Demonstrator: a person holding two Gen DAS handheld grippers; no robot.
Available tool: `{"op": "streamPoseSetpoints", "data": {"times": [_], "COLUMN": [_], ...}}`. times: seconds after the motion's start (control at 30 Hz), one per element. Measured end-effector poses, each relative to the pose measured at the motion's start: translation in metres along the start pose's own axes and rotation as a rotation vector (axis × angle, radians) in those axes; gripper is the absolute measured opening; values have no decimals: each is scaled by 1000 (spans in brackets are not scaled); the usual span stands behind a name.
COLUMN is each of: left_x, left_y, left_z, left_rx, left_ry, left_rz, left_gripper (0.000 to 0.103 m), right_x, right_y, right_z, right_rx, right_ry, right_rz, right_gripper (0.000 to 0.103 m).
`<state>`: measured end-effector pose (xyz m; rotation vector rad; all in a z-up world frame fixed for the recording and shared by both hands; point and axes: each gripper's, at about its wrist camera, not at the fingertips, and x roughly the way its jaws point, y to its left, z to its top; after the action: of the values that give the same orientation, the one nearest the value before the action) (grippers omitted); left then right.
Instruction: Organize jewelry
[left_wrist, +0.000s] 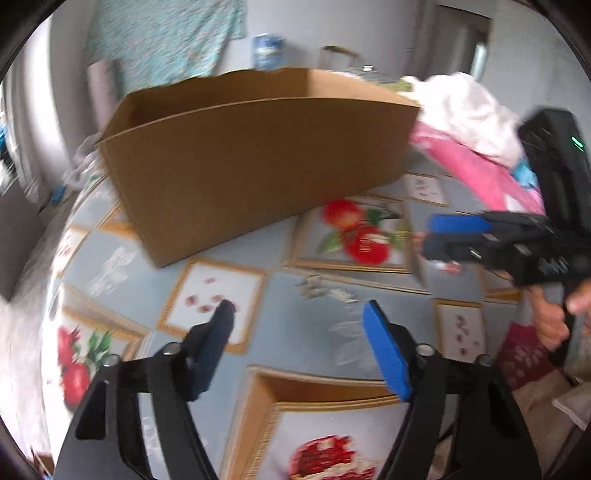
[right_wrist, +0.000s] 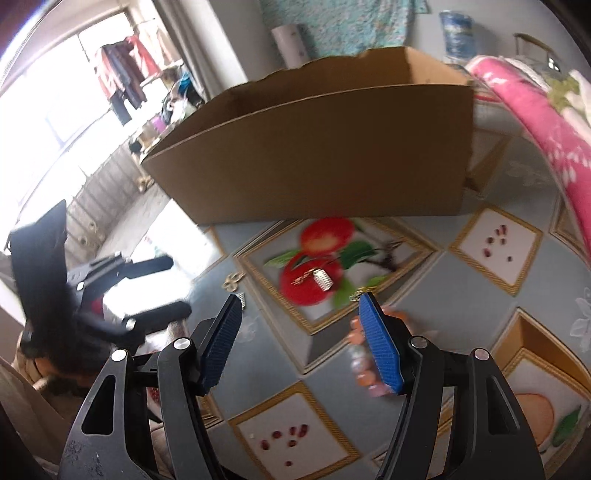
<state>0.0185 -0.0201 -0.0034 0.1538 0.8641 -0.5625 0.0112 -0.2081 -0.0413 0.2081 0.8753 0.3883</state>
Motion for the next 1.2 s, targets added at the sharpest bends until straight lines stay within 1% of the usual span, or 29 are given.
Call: {"op": "streamPoseSetpoints", "data": {"times": [0.03, 0.1, 0.13, 0.2, 0.3, 0.43, 0.53, 0.83, 1.03, 1.1, 1.2], "left_x": [3, 9, 13, 18, 24, 31, 39, 42, 42, 41, 40], "left_y": [-6, -14, -16, -20, -22, -20, -22, -17, -25, -27, -26], "left_z": [0, 1, 2, 3, 9, 9, 9, 15, 11, 10, 8], "left_rx": [26, 54, 64, 74, 78, 79, 84, 96, 164, 171, 170], "left_ry": [1, 13, 19, 22, 14, 26, 42, 30, 22, 21, 31], "left_rz": [-24, -45, -54, -66, -96, -117, -117, -118, -74, -48, -38], "left_gripper": [59, 48, 45, 33, 27, 24, 23, 23, 23, 17, 16], "right_x": [-1, -3, -2, -2, -2, 2, 5, 10, 9, 9, 8], "right_y": [-2, -6, -5, -6, -5, -6, -7, -10, -14, -14, -14], "right_z": [0, 1, 0, 0, 0, 2, 3, 7, 9, 8, 8], "right_rx": [8, 23, 25, 27, 24, 26, 30, 35, 40, 40, 35], "right_ry": [-3, -9, -11, -12, -7, -1, 5, 17, 10, 10, 9], "right_rz": [2, 8, 10, 15, 20, 27, 29, 24, 17, 16, 12], "right_gripper": [62, 60, 59, 58, 57, 57, 57, 56, 56, 56, 56]}}
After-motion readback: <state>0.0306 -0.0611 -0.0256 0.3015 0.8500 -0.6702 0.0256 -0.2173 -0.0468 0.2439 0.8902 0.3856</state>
